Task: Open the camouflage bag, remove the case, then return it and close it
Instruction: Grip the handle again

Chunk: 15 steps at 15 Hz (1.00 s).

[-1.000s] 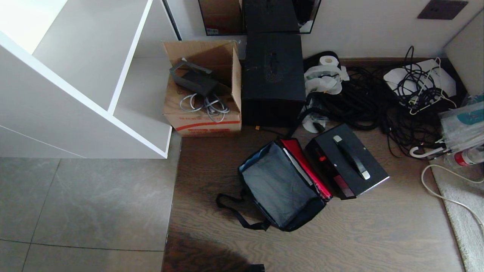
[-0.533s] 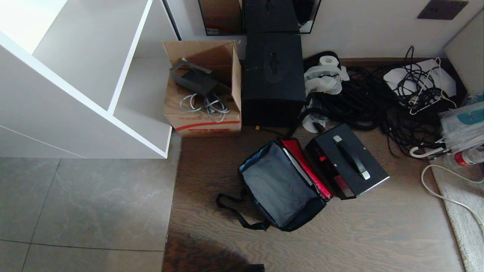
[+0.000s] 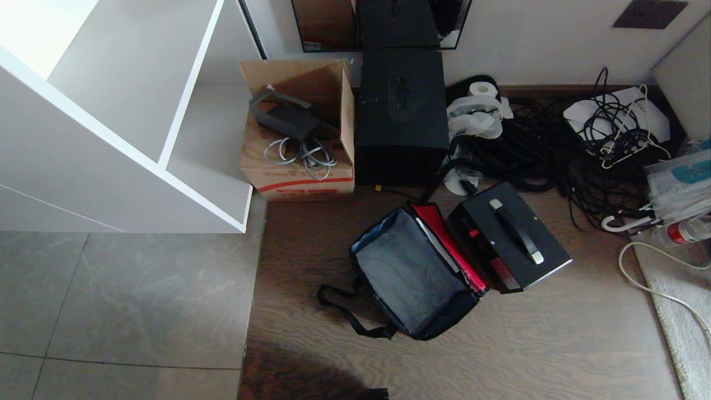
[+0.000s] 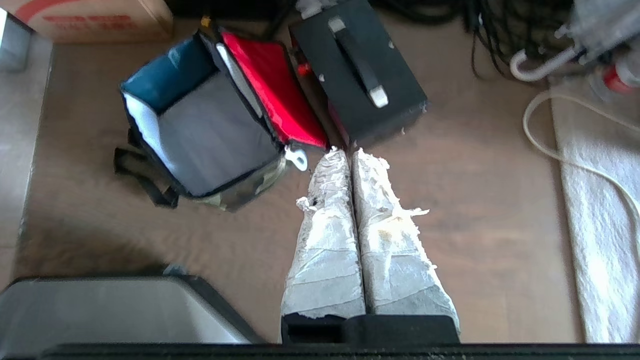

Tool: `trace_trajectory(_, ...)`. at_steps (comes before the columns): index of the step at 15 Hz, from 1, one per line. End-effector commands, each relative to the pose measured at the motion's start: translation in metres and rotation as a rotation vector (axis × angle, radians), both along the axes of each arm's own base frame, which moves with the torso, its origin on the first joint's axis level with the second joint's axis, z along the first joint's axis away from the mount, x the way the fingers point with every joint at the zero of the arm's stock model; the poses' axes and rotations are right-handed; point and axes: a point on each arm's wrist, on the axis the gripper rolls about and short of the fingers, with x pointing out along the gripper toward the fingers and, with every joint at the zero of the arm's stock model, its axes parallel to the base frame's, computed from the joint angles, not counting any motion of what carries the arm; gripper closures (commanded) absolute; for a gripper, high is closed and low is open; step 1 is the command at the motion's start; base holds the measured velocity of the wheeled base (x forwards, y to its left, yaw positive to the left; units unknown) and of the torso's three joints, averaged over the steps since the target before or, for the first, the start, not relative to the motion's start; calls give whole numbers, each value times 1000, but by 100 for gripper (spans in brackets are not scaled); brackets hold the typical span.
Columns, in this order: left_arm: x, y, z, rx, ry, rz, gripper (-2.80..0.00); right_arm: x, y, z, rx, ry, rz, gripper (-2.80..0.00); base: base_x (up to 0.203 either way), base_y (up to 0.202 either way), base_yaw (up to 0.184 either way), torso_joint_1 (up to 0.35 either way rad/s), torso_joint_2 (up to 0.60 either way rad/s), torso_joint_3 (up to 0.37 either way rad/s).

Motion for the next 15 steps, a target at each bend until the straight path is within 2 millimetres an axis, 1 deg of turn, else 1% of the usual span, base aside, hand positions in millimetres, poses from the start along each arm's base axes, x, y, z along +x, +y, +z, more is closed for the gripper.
trace_trajectory(1, 0, 0, 0, 0, 0, 0, 0, -5, 0, 20, 15, 114, -1, 0, 0, 0, 0, 0, 0, 0)
trace_trajectory(3, 0, 0, 0, 0, -1, 0, 0, 8, 0, 40, 52, 231, -6, 0, 0, 0, 0, 0, 0, 0)
trace_trajectory(4, 0, 0, 0, 0, -1, 0, 0, 20, -1, 49, 73, 292, -1, 0, 0, 0, 0, 0, 0, 0)
trace_trajectory(6, 0, 0, 0, 0, 0, 0, 0, 55, 0, 65, 130, 424, -20, 0, 0, 0, 0, 0, 0, 0)
trace_trajectory(8, 0, 0, 0, 0, 0, 0, 0, 102, 6, 71, 199, 557, -66, 0, 0, 0, 0, 0, 0, 0)
trace_trajectory(11, 0, 0, 0, 0, -1, 0, 0, 173, 20, 65, 273, 692, -134, 0, 0, 0, 0, 0, 0, 0)
trace_trajectory(13, 0, 0, 0, 0, 0, 0, 0, 214, 29, 50, 284, 773, -165, 0, 0, 0, 0, 0, 0, 0)
trace_trajectory(15, 0, 0, 0, 0, 0, 0, 0, 260, 36, 34, 302, 802, -185, 0, 0, 0, 0, 0, 0, 0)
